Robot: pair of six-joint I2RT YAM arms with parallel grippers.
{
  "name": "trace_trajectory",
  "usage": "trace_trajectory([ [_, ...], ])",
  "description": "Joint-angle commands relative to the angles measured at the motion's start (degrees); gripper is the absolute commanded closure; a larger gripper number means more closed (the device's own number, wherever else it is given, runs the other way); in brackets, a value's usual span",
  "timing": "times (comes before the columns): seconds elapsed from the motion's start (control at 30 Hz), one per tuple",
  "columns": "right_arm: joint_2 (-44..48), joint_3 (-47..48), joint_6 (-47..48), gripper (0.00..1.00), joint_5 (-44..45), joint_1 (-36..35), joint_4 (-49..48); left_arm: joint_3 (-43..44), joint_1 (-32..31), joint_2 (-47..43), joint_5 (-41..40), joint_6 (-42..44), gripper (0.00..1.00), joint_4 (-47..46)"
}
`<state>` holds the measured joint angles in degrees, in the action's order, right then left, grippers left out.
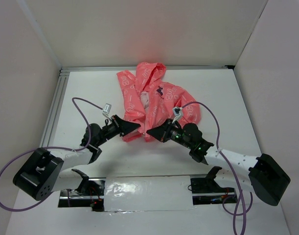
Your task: Zip up the jacket
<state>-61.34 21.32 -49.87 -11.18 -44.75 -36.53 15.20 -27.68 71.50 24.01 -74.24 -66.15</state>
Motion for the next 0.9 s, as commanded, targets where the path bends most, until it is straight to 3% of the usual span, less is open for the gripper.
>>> trace_trajectory([
  [0.0,0.0,2.4,-0.1,1.0,-0.1,-0.4,-4.8,-0.7,-0.3,-1.0,0.9,-0.6,1.0,-6.1],
  [0.87,1.6,3.0,1.0,1.0,0.5,0.1,-2.4,-1.2,-0.3,-1.0,0.9,-0.1,1.0,-6.1],
])
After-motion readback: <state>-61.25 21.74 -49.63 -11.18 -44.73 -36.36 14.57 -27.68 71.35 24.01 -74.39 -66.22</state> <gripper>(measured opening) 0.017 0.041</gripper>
